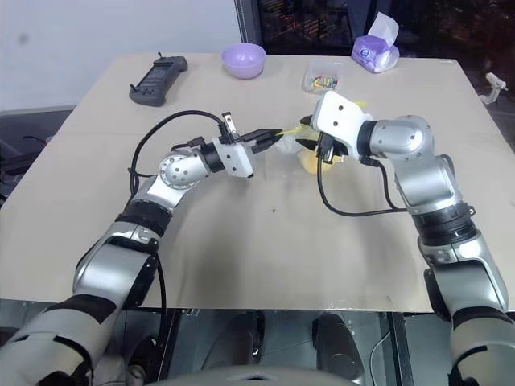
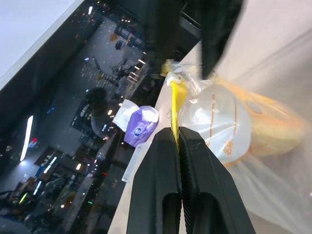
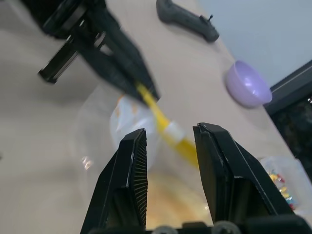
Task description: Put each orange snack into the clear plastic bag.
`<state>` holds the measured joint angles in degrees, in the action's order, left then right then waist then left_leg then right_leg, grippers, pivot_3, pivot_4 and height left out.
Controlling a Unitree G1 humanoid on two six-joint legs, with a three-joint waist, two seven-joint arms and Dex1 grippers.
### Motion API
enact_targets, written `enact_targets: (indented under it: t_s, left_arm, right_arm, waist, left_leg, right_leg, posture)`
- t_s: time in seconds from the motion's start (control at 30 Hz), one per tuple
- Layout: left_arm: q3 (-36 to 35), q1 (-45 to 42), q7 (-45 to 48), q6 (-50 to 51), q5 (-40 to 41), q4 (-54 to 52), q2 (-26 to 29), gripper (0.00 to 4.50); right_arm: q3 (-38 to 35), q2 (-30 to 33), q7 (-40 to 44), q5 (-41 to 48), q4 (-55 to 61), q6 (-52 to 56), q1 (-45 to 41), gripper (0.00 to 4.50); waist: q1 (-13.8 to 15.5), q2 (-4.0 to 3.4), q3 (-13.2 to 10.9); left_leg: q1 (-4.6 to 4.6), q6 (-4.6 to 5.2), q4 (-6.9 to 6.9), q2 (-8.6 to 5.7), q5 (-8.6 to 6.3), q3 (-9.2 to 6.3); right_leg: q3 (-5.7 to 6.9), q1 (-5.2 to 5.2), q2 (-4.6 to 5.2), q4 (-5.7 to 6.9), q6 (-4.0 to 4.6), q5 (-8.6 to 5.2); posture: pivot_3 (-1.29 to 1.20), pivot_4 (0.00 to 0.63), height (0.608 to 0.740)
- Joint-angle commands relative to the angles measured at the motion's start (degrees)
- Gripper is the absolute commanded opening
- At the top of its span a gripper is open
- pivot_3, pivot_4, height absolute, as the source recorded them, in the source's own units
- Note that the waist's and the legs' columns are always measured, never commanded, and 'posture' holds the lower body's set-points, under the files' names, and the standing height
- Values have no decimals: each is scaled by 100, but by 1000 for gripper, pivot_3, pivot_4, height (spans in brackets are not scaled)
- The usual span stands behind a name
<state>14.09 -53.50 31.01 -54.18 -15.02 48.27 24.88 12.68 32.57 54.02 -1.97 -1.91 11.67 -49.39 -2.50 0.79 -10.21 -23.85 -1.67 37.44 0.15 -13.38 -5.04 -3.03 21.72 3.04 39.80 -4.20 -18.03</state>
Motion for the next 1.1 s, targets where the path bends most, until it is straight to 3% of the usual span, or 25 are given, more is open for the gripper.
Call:
enact_targets:
  t_s: [0.03,0.57,1.1]
  left_arm:
    - [-34,22,40,-67,159,-280,14,0]
    - [183,-47,-246,-527,-479,-248,191,0]
    - [237,-61,-408,-593,-621,-265,212,0]
  right_arm:
    - [-78,12,-51,-23,27,-173,-217,1676]
    - [-91,321,770,484,601,466,95,1676]
    - [56,478,952,329,260,172,19,1676]
  waist:
    - [1,0,0]
    - [4,0,0]
    - [1,0,0]
  left_leg:
    - [0,0,0,0,0,0]
    - [0,2,0,0,-1,0]
    - [0,2,0,0,-1,0]
  right_leg:
    - [0,0,0,0,0,0]
    - [0,0,0,1,0,0]
    - [0,0,0,0,0,0]
  posture:
    - [0,150,740]
    - [0,150,740]
    - [0,150,740]
